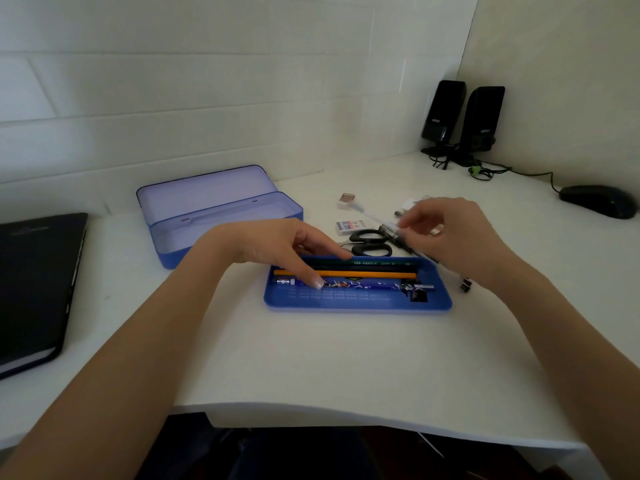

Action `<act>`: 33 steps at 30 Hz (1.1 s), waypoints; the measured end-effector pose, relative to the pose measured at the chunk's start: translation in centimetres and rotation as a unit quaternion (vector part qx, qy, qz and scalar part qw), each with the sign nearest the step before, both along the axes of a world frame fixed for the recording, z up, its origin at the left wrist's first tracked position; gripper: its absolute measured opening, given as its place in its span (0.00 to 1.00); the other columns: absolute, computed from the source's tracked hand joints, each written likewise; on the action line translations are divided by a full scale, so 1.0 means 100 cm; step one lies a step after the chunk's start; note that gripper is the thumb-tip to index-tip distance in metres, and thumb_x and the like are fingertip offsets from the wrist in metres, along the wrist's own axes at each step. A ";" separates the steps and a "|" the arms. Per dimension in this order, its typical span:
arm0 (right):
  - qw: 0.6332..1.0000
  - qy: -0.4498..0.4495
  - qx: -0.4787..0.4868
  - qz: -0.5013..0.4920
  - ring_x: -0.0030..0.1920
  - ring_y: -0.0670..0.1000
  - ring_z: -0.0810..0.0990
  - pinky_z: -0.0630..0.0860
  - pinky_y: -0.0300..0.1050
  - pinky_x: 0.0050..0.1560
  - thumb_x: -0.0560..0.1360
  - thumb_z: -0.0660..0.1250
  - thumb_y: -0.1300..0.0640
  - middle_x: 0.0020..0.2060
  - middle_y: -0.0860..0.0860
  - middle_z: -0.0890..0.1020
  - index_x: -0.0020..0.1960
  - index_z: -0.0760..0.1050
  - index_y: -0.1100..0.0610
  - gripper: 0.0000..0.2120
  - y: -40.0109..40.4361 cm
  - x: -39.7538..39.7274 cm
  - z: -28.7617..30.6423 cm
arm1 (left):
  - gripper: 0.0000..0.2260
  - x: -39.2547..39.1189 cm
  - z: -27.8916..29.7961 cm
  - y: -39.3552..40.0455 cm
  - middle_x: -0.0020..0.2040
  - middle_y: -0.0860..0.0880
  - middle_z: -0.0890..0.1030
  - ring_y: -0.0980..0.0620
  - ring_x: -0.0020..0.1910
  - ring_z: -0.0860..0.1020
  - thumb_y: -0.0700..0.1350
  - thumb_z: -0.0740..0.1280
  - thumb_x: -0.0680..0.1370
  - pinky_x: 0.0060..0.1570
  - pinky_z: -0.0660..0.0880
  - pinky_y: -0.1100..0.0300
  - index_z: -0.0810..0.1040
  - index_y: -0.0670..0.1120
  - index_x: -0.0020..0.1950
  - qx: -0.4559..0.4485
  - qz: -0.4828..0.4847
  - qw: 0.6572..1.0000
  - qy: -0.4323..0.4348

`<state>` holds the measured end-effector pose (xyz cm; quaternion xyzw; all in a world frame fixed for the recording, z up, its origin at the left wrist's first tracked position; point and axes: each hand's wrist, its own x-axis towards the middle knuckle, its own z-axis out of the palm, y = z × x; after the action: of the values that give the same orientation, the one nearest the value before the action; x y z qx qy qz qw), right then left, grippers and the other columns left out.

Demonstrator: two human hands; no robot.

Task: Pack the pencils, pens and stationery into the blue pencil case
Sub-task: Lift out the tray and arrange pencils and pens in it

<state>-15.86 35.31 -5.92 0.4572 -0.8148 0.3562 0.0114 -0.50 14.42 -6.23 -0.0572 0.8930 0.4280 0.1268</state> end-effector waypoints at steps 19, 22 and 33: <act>0.973 0.092 0.077 0.199 0.35 0.40 0.73 0.70 0.37 0.35 0.71 0.72 0.53 0.34 0.40 0.77 0.43 0.83 0.50 0.03 -0.026 0.050 -0.021 | 0.21 0.000 -0.002 -0.005 0.59 0.54 0.82 0.56 0.60 0.78 0.30 0.68 0.73 0.60 0.74 0.64 0.78 0.51 0.58 0.067 0.005 0.998 0.021; 0.976 0.121 0.073 0.167 0.35 0.40 0.70 0.68 0.38 0.36 0.72 0.70 0.53 0.33 0.39 0.72 0.43 0.81 0.49 0.02 -0.034 0.056 -0.025 | 0.17 0.001 -0.002 -0.004 0.61 0.52 0.81 0.57 0.63 0.76 0.32 0.67 0.75 0.62 0.72 0.65 0.78 0.49 0.60 0.077 0.001 0.997 0.021; 0.982 0.046 0.039 0.182 0.31 0.45 0.69 0.73 0.48 0.37 0.71 0.71 0.54 0.32 0.46 0.74 0.48 0.74 0.52 0.08 -0.034 0.046 -0.027 | 0.17 -0.002 -0.002 0.003 0.56 0.52 0.83 0.57 0.55 0.80 0.34 0.71 0.72 0.56 0.73 0.68 0.80 0.47 0.59 0.015 -0.002 1.000 0.023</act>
<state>-11.27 31.88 -8.66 0.6137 -0.7301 0.2988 -0.0337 -0.67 14.72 -6.43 -0.0438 0.8891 0.4425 0.1082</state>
